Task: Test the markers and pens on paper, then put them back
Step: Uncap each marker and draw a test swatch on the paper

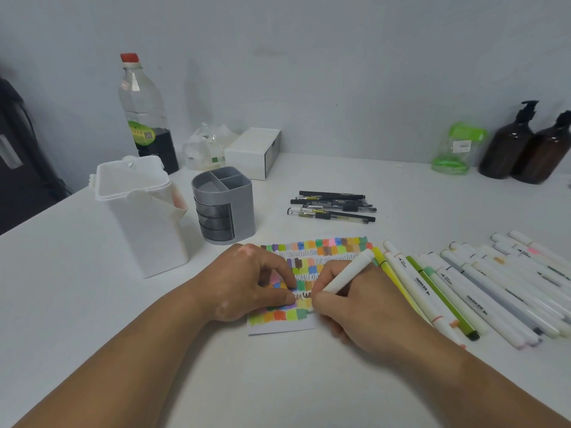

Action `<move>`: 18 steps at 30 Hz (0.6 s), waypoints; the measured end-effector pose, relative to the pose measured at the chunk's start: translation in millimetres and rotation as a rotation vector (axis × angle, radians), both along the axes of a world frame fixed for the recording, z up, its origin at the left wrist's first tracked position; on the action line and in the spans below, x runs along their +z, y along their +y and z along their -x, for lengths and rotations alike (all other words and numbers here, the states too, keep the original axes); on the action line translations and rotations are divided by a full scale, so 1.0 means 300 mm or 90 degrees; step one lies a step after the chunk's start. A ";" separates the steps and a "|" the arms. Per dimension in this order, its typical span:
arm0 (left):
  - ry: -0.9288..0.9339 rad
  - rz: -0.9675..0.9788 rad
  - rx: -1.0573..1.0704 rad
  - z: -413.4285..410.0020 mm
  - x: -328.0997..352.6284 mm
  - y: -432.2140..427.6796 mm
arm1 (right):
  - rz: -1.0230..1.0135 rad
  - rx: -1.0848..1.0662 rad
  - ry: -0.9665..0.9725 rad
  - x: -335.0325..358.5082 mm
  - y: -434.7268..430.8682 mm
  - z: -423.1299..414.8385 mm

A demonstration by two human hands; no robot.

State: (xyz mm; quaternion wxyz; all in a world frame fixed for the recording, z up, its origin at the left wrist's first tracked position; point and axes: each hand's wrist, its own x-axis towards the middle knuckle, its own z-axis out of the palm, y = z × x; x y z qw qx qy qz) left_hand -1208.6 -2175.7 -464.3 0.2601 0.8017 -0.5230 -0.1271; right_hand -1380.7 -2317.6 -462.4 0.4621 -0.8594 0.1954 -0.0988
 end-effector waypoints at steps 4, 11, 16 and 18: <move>-0.012 0.005 0.019 0.001 -0.003 -0.001 | -0.086 -0.033 -0.028 0.014 -0.001 0.000; 0.224 0.233 0.129 -0.021 -0.004 -0.001 | -0.366 -0.177 -0.257 0.080 -0.062 0.008; 0.480 0.318 0.113 -0.018 -0.001 -0.009 | -0.366 -0.180 -0.286 0.085 -0.068 0.003; 0.494 0.309 0.088 -0.017 0.000 -0.007 | -0.408 -0.171 -0.304 0.088 -0.070 0.003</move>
